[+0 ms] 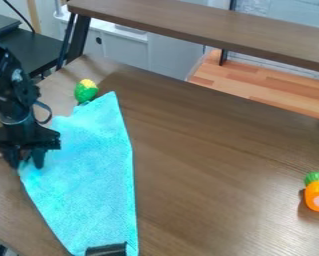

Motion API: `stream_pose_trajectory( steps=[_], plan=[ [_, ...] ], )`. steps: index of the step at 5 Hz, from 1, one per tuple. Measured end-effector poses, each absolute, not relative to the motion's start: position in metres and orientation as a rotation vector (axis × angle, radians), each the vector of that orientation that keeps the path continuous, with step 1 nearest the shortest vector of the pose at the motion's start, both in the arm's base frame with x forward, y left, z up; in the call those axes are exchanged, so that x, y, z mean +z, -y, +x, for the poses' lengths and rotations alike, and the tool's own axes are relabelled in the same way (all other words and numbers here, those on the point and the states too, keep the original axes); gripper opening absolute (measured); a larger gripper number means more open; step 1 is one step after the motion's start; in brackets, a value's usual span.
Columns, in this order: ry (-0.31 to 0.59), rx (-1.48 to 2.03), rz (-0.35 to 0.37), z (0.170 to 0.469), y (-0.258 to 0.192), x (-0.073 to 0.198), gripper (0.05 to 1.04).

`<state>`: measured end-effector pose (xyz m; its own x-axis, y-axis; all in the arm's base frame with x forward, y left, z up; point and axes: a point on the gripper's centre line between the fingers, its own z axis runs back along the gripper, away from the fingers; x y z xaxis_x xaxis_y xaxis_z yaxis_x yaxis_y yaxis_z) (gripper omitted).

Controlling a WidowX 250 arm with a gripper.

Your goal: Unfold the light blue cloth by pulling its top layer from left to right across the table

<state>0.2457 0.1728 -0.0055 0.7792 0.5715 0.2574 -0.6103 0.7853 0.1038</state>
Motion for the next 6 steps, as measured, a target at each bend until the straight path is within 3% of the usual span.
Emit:
stream_pose_trajectory(
  steps=[1, 2, 4, 6],
  plan=[
    [0.217, 0.645, 0.181, 0.246, -0.171, -0.006, 0.209],
    [0.197, 0.651, 0.160, 0.244, -0.169, -0.006, 0.094],
    [0.147, 0.726, 0.032, 0.246, -0.176, 0.032, 0.061],
    [0.126, 0.770, 0.027, 0.247, -0.170, 0.036, 0.059]
  ],
)
